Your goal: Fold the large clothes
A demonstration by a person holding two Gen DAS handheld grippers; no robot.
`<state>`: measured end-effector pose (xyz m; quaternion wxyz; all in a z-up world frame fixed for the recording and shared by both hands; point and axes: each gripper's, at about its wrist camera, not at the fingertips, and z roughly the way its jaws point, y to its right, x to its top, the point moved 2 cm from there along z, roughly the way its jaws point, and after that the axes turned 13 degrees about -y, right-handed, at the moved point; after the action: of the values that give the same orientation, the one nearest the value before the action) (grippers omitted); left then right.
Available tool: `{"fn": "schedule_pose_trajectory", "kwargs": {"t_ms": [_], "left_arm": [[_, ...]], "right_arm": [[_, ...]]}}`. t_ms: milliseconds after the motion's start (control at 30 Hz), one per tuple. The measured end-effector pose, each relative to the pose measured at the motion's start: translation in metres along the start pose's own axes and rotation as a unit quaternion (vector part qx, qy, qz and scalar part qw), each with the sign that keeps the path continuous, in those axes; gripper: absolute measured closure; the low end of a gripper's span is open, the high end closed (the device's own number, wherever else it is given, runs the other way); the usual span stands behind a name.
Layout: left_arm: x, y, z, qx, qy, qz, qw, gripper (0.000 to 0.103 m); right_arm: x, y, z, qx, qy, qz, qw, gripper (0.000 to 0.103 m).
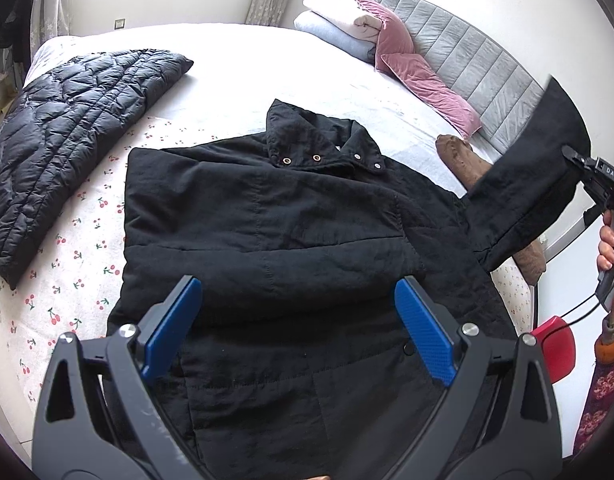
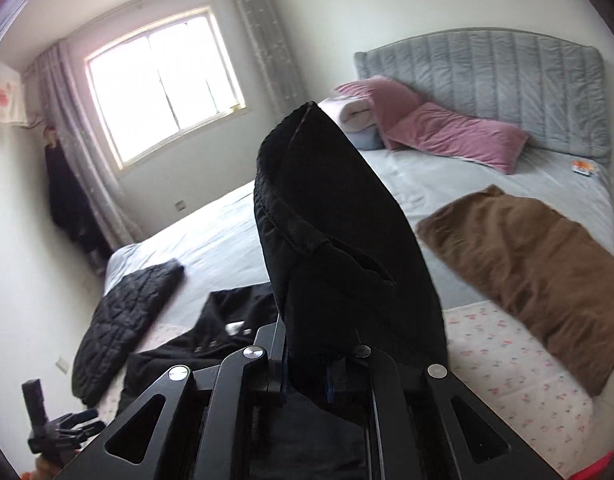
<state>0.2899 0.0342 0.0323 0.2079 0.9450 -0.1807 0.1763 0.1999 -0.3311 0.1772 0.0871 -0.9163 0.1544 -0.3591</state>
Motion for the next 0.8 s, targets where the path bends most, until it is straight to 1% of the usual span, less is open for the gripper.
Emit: {"fn": "schedule_pose_trajectory", "kwargs": {"t_ms": [33, 67, 100, 133, 167, 200, 233, 300, 333, 500, 533, 600, 667, 700, 733, 767, 800], "left_arm": [[0.001, -0.001, 0.001, -0.001, 0.000, -0.001, 1.0000, 0.006], [0.001, -0.002, 0.001, -0.002, 0.001, -0.002, 1.0000, 0.006], [0.002, -0.003, 0.003, -0.002, 0.000, -0.002, 1.0000, 0.006], [0.002, -0.004, 0.004, -0.002, -0.002, -0.001, 1.0000, 0.006], [0.003, -0.005, 0.006, -0.003, -0.004, -0.001, 1.0000, 0.006], [0.003, -0.006, 0.008, -0.005, -0.007, 0.000, 1.0000, 0.006], [0.004, -0.007, 0.011, -0.007, -0.010, -0.001, 0.9999, 0.006], [0.007, -0.008, 0.017, -0.012, -0.018, -0.005, 0.9997, 0.006], [0.011, -0.007, 0.023, -0.017, -0.025, -0.009, 0.9995, 0.006], [0.031, 0.012, 0.059, -0.046, -0.062, -0.017, 0.9969, 0.008], [0.036, 0.020, 0.071, -0.052, -0.074, -0.015, 0.9958, 0.009], [0.042, 0.033, 0.093, -0.063, -0.098, -0.014, 0.9931, 0.012], [0.046, 0.045, 0.122, -0.064, -0.126, -0.023, 0.9897, 0.017], [0.047, 0.049, 0.132, -0.063, -0.135, -0.029, 0.9884, 0.026], [0.047, 0.052, 0.143, -0.062, -0.144, -0.036, 0.9870, 0.042], [0.047, 0.056, 0.149, -0.062, -0.146, -0.039, 0.9865, 0.055], [0.047, 0.060, 0.153, -0.054, -0.144, -0.037, 0.9875, 0.087]], "right_arm": [[-0.004, -0.016, 0.010, 0.017, -0.016, -0.013, 1.000, 0.088], [-0.009, -0.024, 0.018, 0.042, -0.034, -0.022, 0.998, 0.086], [-0.015, -0.038, 0.031, 0.097, -0.069, -0.033, 0.992, 0.076], [-0.022, -0.044, 0.041, 0.140, -0.098, -0.038, 0.985, 0.061], [-0.028, -0.052, 0.051, 0.191, -0.128, -0.041, 0.972, 0.058], [-0.033, -0.056, 0.054, 0.213, -0.130, -0.041, 0.967, 0.054], [-0.037, -0.058, 0.055, 0.219, -0.127, -0.046, 0.966, 0.051], [-0.044, -0.050, 0.057, 0.192, -0.119, -0.054, 0.973, 0.047], [-0.047, -0.040, 0.060, 0.171, -0.118, -0.049, 0.977, 0.047], [-0.059, 0.028, 0.073, 0.106, -0.130, -0.007, 0.986, 0.046], [-0.065, 0.045, 0.075, 0.090, -0.131, 0.003, 0.987, 0.046], [-0.065, 0.073, 0.074, 0.073, -0.133, 0.021, 0.988, 0.046], [-0.070, 0.091, 0.068, 0.054, -0.133, 0.033, 0.989, 0.046], [-0.072, 0.104, 0.065, 0.040, -0.131, 0.040, 0.990, 0.046], [-0.075, 0.115, 0.064, 0.029, -0.129, 0.045, 0.990, 0.046], [-0.074, 0.120, 0.061, 0.021, -0.127, 0.049, 0.990, 0.046], [-0.075, 0.128, 0.061, 0.011, -0.124, 0.053, 0.991, 0.046]]}}
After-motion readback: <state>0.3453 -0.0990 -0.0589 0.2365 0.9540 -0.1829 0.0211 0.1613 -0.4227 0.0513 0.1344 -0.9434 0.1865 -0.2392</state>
